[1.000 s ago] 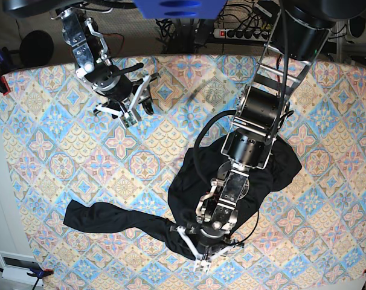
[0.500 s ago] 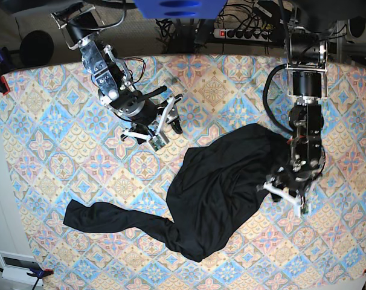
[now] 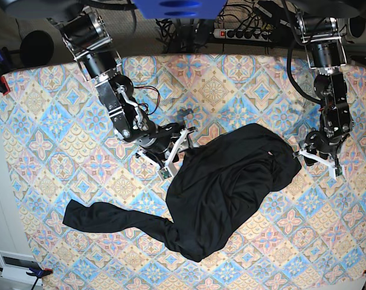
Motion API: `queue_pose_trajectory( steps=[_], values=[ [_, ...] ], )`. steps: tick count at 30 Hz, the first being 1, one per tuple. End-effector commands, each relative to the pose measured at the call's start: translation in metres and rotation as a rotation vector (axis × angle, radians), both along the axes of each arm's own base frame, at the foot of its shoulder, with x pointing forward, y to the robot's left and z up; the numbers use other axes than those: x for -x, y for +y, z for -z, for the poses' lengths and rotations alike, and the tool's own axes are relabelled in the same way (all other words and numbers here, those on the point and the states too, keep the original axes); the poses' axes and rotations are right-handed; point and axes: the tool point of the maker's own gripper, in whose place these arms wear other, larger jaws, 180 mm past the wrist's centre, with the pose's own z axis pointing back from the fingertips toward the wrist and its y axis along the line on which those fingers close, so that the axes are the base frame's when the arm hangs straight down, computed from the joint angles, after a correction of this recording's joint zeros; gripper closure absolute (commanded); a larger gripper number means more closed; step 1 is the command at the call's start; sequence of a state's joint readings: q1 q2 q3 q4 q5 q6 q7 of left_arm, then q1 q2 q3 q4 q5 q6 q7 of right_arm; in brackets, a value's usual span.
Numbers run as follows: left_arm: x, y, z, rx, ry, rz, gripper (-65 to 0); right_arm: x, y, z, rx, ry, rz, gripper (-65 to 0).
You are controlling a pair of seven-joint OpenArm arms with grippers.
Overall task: Layout the t-shirt on the table in an organized manner, then fold the t-shirt properly
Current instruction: 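Drag the grasped fabric with the left gripper and release it, then grasp the shirt edge with the right gripper near the left gripper's hold, then pull the shirt edge away with the right gripper, stretching it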
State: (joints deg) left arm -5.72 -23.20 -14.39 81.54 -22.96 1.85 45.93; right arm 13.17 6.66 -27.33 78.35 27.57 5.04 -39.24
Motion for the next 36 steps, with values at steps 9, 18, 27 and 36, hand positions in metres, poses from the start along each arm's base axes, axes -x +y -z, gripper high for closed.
queue_pose_trajectory(
  steps=[9,18,27,36],
  values=[
    [-0.008,0.004,-0.026,-0.034,-0.076,0.013,-28.6,-0.031,0.01,-0.002,-0.013,0.005,0.025,-28.4],
    [-0.008,0.001,-0.029,-0.037,-0.085,0.023,-28.6,-0.022,0.03,0.017,-0.03,0.074,-0.011,-23.3],
    [-0.007,-0.001,-0.028,-0.036,-0.083,0.025,-28.6,-0.045,-0.001,-0.058,-0.167,-0.125,0.066,0.0],
    [-0.007,-0.001,-0.027,-0.036,-0.081,0.026,-28.6,-0.041,-0.133,-0.098,-0.316,-0.174,0.298,0.0]
  ],
)
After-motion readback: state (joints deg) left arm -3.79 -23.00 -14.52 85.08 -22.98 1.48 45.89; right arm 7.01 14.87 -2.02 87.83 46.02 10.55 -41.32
